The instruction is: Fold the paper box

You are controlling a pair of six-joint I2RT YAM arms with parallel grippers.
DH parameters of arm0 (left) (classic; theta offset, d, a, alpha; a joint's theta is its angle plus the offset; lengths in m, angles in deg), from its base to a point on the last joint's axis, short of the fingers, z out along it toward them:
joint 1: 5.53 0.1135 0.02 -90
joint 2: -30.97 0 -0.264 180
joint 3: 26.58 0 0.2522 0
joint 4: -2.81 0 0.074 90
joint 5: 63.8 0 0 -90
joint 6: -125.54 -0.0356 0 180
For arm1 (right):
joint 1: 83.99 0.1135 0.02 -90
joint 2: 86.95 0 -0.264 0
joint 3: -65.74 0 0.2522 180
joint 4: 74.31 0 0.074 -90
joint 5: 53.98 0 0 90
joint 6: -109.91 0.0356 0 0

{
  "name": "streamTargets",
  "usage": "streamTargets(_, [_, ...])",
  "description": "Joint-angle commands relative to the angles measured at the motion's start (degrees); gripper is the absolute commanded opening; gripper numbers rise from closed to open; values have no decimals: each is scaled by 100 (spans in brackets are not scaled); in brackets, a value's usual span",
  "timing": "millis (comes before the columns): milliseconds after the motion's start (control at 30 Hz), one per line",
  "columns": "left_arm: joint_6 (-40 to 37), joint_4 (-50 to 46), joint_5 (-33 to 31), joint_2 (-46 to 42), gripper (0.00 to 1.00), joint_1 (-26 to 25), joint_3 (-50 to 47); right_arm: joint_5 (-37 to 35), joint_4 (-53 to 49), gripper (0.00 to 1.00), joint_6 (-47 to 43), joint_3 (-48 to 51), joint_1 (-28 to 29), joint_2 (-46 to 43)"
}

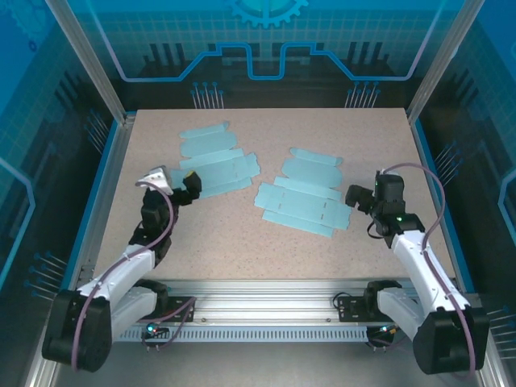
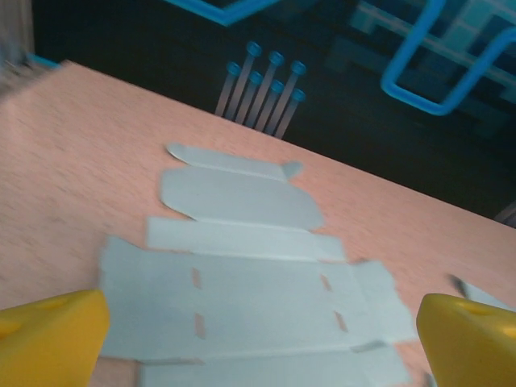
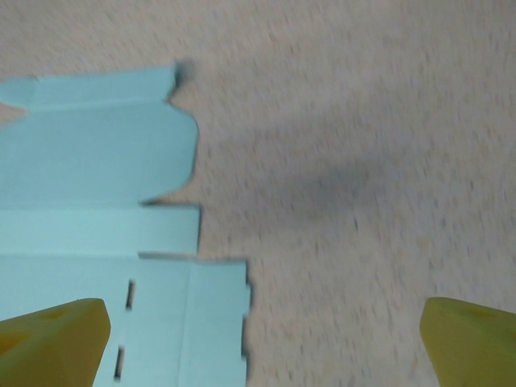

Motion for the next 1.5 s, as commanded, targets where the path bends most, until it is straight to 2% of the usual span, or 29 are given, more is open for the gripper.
streamTargets(0, [999,-616,-242,63,99,-682,161,230,-1392,100,653,-183,-91,-273])
streamTargets(167, [1580,-453,-331,757,99,-1703,301,553,-2051,100,929,-238,-105,-273])
streamTargets(333, [1989,-463,-303,1280,99,-2068,482,1015,-2091,100,1043,-176,-104,-157])
streamTargets(567, [2317,-772,43,1794,99,-2145,788,1542,-1691,100,1182,72,-93,220])
streamTargets(967, [2288,-378,928,2999,99,-2166,1435,1579,-986,96,1412,140,-36,983])
streamTargets(1200, [2522,-101,1535,4020,93,-2184,1991,1460,-816,97,1370,34,-23,1203])
streamTargets(1333, [2648,-190,1597,4420,90,-2218,2263,1325,-678,98,1431,34,-19,1506])
streamTargets(1467, [2673,-365,1587,4632,88,-2227,2414,1614,-226,97,1579,14,-13,1940])
